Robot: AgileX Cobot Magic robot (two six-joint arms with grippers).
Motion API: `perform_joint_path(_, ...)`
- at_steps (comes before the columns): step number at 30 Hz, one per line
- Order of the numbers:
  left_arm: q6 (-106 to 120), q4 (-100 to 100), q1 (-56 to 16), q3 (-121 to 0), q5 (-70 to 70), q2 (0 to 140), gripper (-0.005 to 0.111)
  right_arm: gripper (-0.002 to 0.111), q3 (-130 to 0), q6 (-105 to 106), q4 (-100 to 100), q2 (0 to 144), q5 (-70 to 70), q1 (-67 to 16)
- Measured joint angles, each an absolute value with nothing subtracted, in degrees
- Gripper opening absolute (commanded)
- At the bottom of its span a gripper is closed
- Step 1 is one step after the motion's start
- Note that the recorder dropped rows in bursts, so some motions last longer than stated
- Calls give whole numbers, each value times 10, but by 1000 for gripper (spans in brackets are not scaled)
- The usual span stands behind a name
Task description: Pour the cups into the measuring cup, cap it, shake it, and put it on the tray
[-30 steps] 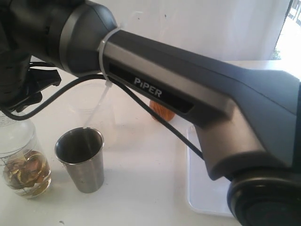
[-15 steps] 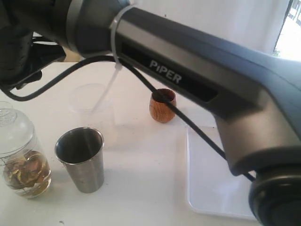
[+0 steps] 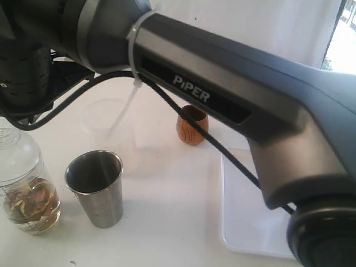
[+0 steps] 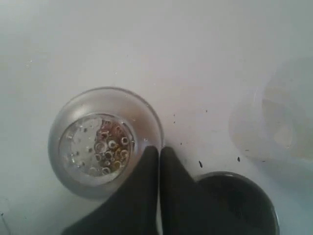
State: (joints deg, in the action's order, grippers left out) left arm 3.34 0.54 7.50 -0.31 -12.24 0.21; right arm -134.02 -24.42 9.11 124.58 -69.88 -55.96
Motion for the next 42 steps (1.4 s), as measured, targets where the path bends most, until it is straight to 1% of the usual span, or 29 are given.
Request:
perform_joint_path(12,33,5,75,-3,-122,2,0,0,-1340,-243,45,1256,-683,-560)
perform_joint_path(42,33,5,75,-3,-122,2,0,0,-1357,-215,26,1267,-643,-564)
